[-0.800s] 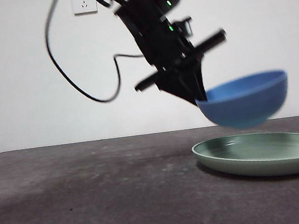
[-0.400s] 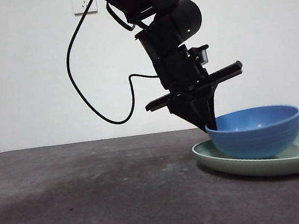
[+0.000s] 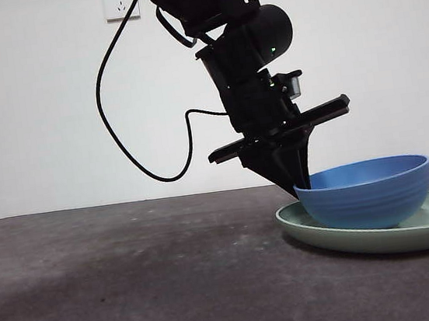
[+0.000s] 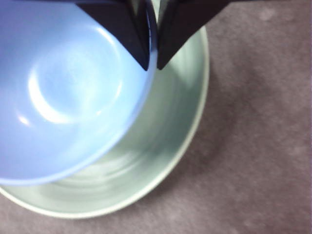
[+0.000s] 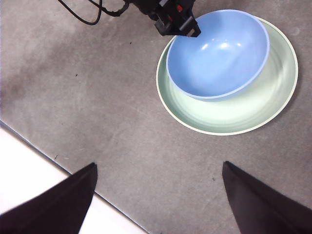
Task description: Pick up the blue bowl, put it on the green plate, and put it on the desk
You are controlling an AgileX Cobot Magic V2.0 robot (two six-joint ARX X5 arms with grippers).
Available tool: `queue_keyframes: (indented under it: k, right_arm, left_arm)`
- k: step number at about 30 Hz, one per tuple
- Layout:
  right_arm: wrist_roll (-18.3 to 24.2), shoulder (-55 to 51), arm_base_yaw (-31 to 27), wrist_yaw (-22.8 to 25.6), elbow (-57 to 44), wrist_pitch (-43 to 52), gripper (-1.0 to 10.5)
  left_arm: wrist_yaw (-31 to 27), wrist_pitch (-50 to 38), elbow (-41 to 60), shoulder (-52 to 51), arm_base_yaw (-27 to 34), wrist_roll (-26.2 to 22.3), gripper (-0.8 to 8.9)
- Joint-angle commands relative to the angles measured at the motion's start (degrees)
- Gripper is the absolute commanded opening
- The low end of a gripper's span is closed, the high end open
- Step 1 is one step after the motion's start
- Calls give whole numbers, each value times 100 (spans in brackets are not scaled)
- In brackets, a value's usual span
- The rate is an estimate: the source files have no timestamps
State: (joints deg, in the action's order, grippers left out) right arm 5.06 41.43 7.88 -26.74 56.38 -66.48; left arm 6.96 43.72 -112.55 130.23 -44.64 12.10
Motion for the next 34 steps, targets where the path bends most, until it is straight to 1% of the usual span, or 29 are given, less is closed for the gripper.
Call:
queue_keyframes:
  k: [1, 4, 6, 8, 10, 17, 21, 27, 34]
  right_arm:
    - [-59, 28, 24, 20, 107, 39, 413]
    - [-59, 28, 24, 20, 107, 39, 413]
    - [-57, 28, 24, 20, 107, 39, 413]
    - [-57, 28, 24, 20, 107, 39, 413]
    - [-57, 28, 24, 20, 107, 39, 413]
    - [-57, 28, 24, 22, 107, 39, 413]
    - [-57, 28, 24, 24, 107, 44, 413]
    - [-57, 28, 24, 238, 107, 42, 413]
    - [-57, 28, 24, 278, 107, 44, 413]
  left_arm:
    - [-11, 26, -173, 208, -96, -92, 38]
    - [-11, 52, -175, 205, -96, -90, 52]
    - [-11, 55, -179, 201, -96, -87, 122]
    - [-11, 101, -225, 201, -92, -87, 214]
    - [-11, 138, -264, 201, -85, -90, 257]
    - [-11, 496, -645, 199, -63, -103, 257]
    - [-11, 619, -841, -26, -15, -168, 257]
    - [-11, 660, -861, -857, 164, -269, 257]
    - [-11, 774, -859, -2124, 525, -522, 257]
